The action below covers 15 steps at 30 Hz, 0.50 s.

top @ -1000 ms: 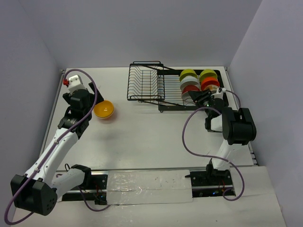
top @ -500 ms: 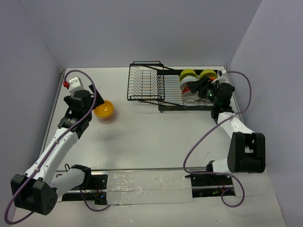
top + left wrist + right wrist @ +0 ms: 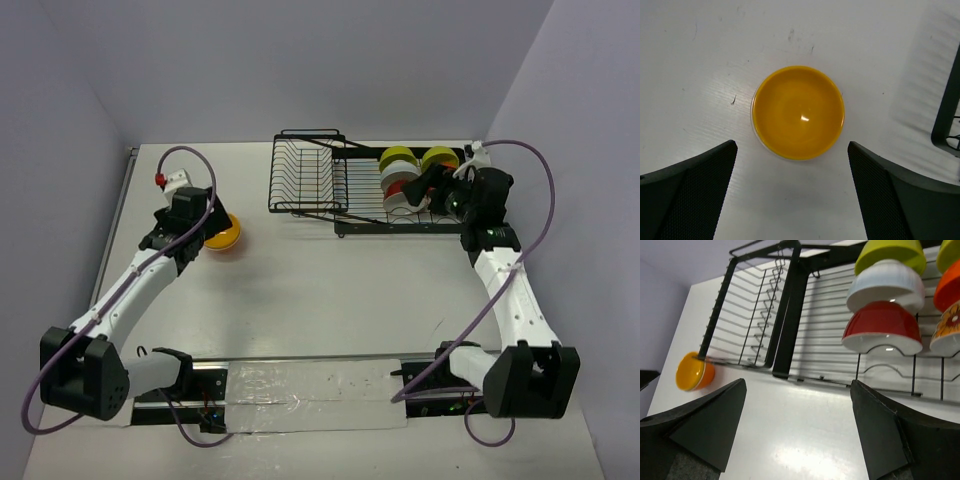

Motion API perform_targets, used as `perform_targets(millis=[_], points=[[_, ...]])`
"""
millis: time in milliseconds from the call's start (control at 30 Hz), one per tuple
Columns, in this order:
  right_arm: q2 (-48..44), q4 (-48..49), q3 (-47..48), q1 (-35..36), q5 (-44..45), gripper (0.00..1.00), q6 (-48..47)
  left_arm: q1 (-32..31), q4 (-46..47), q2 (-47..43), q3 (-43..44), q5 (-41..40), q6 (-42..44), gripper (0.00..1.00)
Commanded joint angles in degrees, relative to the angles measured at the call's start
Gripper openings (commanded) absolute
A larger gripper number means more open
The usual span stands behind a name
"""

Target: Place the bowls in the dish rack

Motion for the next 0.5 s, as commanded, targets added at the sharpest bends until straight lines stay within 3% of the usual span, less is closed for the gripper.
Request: perform_targets(millis=[0, 333, 467], points=[[-6.18, -4.56, -2.68, 1.18, 0.7, 0.92, -1.48, -0.2, -2.64, 2.61, 3.65, 2.13, 0.79, 0.96], [-17.09, -7.12, -10.78, 2.67, -0.28, 0.92, -0.25, -0.21, -7.3, 12.87, 13.32, 8.27, 12.39, 0.81], [-20.51, -6.85, -13.06, 2.67, 0.34, 0.92, -0.95, -0.29, -9.85, 18.95, 16.49, 14.5, 13.72, 0.73]])
